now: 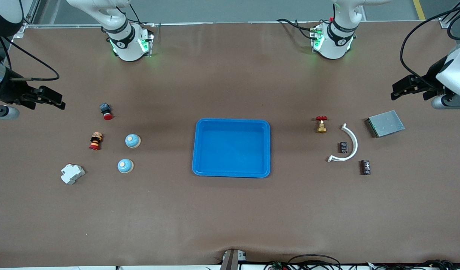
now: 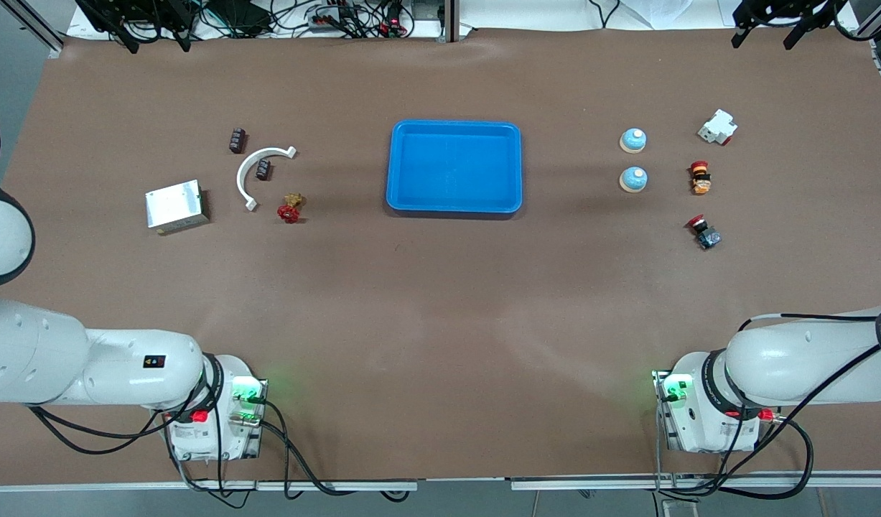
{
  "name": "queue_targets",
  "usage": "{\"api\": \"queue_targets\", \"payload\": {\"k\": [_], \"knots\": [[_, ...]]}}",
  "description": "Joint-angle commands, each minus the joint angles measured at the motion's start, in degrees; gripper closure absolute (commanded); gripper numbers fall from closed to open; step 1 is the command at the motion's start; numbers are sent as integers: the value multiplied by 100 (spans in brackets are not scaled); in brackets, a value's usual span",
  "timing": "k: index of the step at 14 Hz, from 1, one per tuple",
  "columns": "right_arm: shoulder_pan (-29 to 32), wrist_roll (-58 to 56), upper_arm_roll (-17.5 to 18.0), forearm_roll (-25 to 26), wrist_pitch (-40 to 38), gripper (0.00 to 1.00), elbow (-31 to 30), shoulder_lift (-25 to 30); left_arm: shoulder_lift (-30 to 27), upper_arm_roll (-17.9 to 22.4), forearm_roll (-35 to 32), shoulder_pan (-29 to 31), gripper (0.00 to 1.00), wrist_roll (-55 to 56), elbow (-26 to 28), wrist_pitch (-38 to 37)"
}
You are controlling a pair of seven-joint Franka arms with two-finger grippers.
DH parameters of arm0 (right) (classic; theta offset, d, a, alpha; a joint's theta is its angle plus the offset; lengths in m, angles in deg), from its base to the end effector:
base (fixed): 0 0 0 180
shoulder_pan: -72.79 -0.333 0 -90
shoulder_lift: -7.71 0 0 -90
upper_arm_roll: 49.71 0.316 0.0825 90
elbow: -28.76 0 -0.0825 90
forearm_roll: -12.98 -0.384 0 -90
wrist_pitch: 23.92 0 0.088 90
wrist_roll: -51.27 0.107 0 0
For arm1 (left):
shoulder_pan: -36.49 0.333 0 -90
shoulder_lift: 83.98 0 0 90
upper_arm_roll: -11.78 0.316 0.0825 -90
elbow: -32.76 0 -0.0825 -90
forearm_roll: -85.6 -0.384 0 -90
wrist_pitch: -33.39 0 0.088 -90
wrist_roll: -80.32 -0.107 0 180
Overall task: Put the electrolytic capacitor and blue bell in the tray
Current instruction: 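Move the right gripper toward the bells while the left gripper reaches the capacitors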
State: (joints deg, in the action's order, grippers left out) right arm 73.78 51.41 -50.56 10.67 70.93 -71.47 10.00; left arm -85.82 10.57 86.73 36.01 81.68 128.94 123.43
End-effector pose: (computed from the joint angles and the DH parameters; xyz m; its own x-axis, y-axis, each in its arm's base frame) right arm 0.5435 -0.0136 0.5692 0.9978 -0.0379 -0.0541 -0.0401 -0.9984 -0.0404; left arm 0.5409 -0.0182 0.5914 0.9971 -0.0056 -0.0754 -0.0043 -0.9998 0.0172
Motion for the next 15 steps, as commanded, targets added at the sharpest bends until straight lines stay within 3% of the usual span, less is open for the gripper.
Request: {"api": "queue_targets", "payload": {"k": [1, 7, 10, 15], "knots": [[-20, 82, 6, -85, 402, 0, -698, 290, 209, -20, -157, 13, 0, -31, -99, -31], [-309, 450, 6, -112, 1685, 0, -1964, 431, 1017, -11, -157, -5, 0, 84, -381, -22], [-617, 811, 6, -112, 2308, 0, -2500, 414, 1263, -20, -157, 4, 0, 75, -372, 416], [-723, 829, 6, -103, 3099, 0, -2747, -166, 1659, -2, -148, 135, 0, 23, -433, 716]]}}
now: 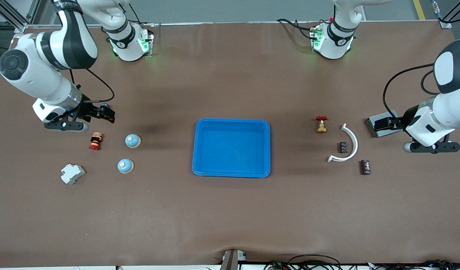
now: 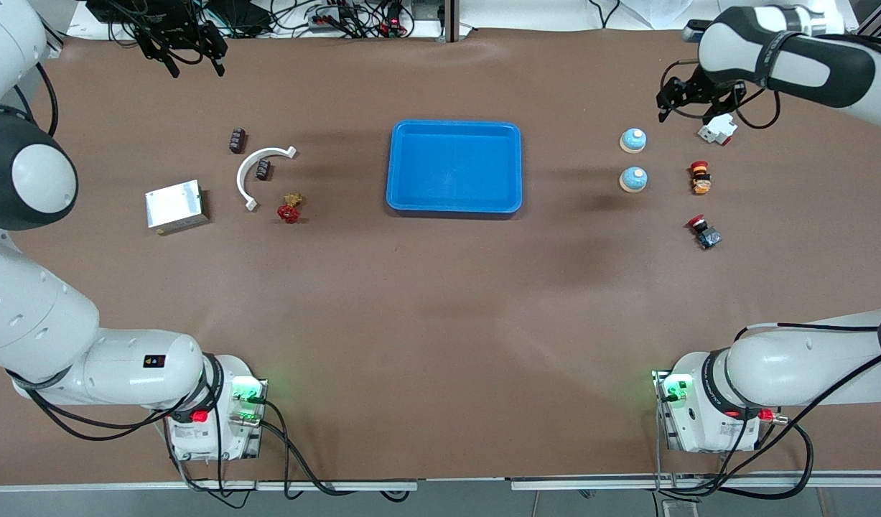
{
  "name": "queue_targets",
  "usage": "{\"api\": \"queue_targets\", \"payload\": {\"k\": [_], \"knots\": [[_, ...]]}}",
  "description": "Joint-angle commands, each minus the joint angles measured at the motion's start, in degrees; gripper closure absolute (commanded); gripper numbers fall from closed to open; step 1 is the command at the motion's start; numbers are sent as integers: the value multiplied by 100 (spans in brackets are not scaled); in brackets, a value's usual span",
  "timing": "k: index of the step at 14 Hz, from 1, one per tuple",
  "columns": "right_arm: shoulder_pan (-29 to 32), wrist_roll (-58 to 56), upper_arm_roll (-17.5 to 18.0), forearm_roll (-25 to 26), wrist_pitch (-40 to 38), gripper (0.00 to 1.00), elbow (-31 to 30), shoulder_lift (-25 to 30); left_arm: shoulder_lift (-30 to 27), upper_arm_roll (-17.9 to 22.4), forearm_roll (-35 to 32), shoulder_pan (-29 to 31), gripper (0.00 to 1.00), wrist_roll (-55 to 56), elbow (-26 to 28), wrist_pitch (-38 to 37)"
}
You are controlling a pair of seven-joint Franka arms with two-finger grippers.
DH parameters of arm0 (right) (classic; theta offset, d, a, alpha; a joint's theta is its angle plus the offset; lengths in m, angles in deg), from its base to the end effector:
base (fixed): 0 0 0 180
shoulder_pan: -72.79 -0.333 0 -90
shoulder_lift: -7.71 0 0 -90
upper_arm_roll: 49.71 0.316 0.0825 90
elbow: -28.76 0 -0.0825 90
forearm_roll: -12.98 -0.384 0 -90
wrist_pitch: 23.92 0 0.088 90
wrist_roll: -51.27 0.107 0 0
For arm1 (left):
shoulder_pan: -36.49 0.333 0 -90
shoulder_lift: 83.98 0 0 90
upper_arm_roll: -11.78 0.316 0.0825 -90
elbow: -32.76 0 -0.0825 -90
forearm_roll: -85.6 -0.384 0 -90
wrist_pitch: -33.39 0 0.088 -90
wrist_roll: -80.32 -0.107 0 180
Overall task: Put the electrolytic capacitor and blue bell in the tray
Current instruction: 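Move the right gripper toward the bells while the left gripper reaches the capacitors, then grasp the bell with the right gripper while the left gripper grasps the capacitor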
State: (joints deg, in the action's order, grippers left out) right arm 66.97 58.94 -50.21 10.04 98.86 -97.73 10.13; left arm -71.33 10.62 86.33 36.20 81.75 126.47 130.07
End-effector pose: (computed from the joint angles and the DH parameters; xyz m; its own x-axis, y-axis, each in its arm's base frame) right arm 0.5166 0.0503 0.3965 0.9972 -0.0686 -0.0286 -0.0697 -0.9968 -0.0394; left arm 0.6099 -0.0157 0.4740 0.9857 0.0012 -0.1685 0.0034 -0.9999 0.0125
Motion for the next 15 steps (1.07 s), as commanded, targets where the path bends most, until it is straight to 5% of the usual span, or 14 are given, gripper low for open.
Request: {"api": "queue_targets", "payload": {"k": [1, 8, 15], "knots": [[-42, 68, -37, -40, 517, 0, -199, -284, 307, -16, -117, 160, 0, -2, -204, 331], [-130, 77, -37, -40, 1968, 0, -604, -1224, 1265, -7, -257, 257, 0, 699, -160, 1879], [-183, 94, -29, -49, 3093, 0, -640, -2077, 2004, -7, -337, 178, 0, 1149, -169, 2646]]}}
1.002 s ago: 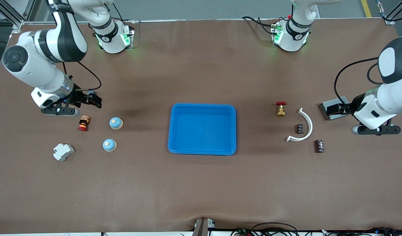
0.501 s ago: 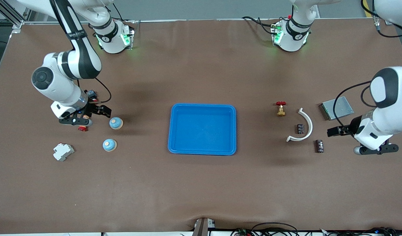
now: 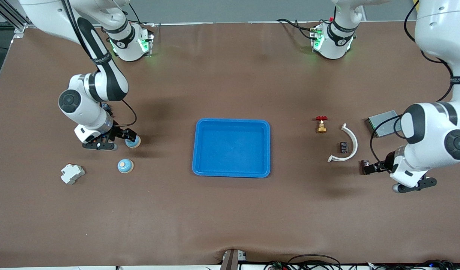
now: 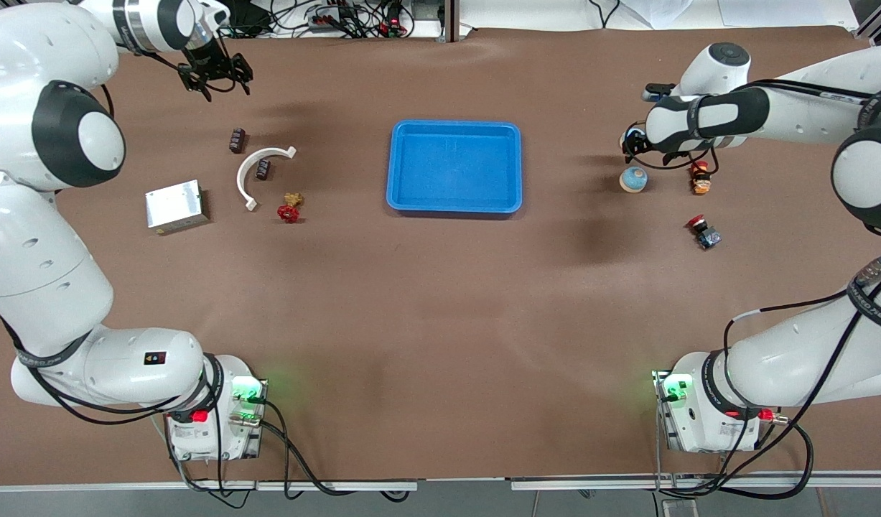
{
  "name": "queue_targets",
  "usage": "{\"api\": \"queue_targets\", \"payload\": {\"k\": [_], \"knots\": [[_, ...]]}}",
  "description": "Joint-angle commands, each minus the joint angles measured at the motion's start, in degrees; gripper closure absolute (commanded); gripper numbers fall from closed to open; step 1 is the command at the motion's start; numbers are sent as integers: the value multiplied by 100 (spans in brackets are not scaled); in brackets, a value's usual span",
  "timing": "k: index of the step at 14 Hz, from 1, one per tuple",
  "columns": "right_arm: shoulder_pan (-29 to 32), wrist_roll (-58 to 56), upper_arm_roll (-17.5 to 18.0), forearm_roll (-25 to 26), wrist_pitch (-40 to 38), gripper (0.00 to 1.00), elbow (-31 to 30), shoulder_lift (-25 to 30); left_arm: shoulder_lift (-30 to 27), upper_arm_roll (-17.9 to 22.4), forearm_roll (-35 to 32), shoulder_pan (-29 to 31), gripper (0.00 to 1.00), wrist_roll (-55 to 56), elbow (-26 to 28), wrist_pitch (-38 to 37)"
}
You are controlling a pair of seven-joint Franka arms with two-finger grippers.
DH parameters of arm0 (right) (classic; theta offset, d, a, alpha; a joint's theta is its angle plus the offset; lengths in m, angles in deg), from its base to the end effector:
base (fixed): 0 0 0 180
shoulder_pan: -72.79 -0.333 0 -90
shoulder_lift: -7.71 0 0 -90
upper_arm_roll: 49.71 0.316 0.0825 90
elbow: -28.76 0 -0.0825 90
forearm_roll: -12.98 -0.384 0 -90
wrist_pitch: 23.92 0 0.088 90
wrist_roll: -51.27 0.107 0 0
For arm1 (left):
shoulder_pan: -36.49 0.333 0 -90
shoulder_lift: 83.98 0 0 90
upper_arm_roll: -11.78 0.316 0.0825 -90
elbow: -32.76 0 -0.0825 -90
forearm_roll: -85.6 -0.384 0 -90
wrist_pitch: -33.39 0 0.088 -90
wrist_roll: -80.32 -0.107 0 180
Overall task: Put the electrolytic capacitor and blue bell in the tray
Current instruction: 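Grasp the bell with the right gripper while the left gripper grasps the capacitor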
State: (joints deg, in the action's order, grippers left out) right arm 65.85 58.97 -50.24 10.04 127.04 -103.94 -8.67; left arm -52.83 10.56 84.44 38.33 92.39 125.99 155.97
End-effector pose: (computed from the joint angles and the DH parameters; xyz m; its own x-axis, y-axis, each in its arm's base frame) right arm 0.5246 0.0576 0.2218 0.9973 -0.0669 0.0289 -0.0661 -0.9974 -0.0279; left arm 0.6821 0.0100 0.3024 0.9769 0.2117 -0.0294 0.2114 -0.9773 -0.0121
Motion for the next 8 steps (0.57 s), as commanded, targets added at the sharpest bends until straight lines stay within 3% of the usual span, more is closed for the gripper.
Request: {"api": "queue_targets", "payload": {"k": [1, 3, 8], "knots": [[-71, 126, -26, -49, 345, 0, -19, -277, 207, -1, -226, -26, 0, 24, -121, 55], [-176, 301, -26, -49, 407, 0, -28, -348, 338, -44, -814, -17, 0, -56, -113, 99], [-291, 478, -26, -49, 706, 0, -107, -524, 409, -45, -878, 36, 0, -73, 247, 547]]}}
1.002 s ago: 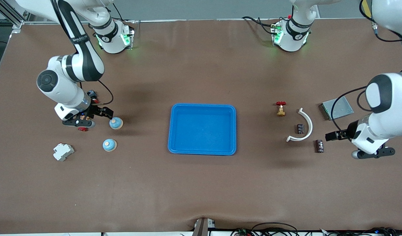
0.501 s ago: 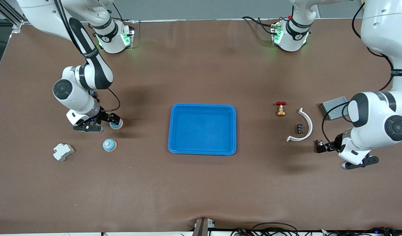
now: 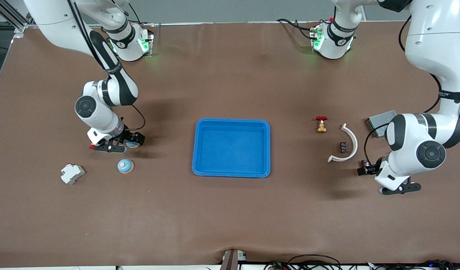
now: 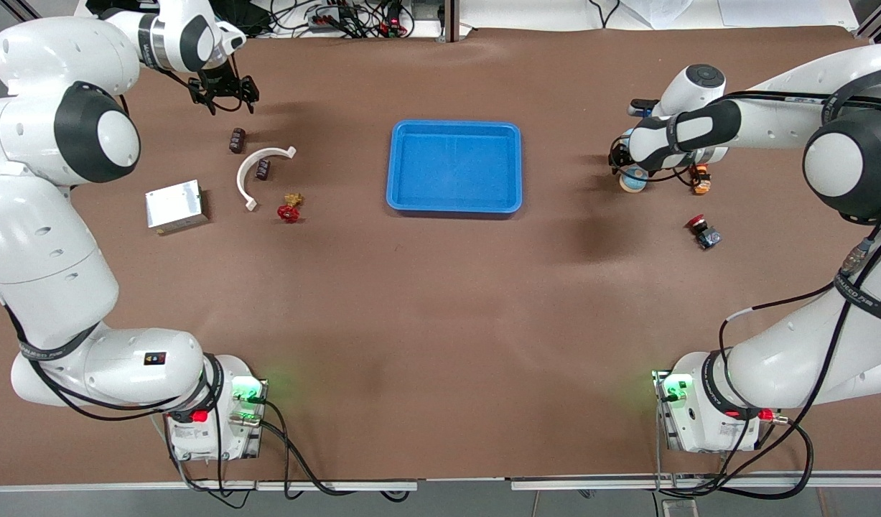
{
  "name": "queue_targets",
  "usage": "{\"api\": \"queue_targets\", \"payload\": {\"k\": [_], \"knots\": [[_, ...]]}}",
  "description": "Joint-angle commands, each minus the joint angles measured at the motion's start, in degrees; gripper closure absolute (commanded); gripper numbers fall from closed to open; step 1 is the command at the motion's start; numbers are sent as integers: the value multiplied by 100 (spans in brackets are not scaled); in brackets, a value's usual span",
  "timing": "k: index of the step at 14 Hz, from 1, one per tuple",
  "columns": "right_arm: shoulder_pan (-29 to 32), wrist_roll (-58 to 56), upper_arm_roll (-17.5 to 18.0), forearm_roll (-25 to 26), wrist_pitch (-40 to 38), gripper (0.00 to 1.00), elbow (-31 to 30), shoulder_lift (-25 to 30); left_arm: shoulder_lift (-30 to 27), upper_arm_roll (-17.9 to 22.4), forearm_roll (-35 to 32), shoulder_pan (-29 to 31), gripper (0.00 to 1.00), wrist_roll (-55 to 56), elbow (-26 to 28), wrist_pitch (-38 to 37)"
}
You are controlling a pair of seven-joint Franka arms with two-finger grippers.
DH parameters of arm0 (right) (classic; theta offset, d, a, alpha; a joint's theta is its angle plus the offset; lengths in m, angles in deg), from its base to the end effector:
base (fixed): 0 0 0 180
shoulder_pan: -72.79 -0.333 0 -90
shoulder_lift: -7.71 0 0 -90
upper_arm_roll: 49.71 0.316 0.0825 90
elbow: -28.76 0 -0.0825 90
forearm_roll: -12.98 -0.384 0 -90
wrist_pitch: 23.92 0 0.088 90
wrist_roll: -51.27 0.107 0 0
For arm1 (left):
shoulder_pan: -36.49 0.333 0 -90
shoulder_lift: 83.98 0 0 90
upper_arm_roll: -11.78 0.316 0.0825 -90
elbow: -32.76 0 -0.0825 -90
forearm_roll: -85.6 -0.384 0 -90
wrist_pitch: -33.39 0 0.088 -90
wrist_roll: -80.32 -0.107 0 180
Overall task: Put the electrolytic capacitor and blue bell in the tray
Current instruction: 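Grasp the bell with the right gripper while the left gripper grasps the capacitor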
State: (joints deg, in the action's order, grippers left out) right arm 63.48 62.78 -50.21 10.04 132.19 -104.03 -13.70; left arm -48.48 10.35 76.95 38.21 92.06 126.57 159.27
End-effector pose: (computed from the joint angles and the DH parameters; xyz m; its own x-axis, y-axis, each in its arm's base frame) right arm 0.5192 0.0784 0.1832 0.9952 -0.0932 0.0285 -0.0925 -0.9954 -0.0253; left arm 0.6817 0.0107 0.2512 0.9914 0.1239 -0.0415 0.1186 -0.9865 -0.1128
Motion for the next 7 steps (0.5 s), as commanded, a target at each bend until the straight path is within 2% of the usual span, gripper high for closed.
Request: {"api": "queue_targets", "payload": {"k": [1, 7], "knots": [[-54, 97, -28, -40, 200, 0, -116, -21, -26, -32, -129, 65, 0, -41, 242, 253], [-54, 53, -37, -40, 253, 0, -116, -100, 61, -32, -120, 83, 0, -76, 392, 262]]}}
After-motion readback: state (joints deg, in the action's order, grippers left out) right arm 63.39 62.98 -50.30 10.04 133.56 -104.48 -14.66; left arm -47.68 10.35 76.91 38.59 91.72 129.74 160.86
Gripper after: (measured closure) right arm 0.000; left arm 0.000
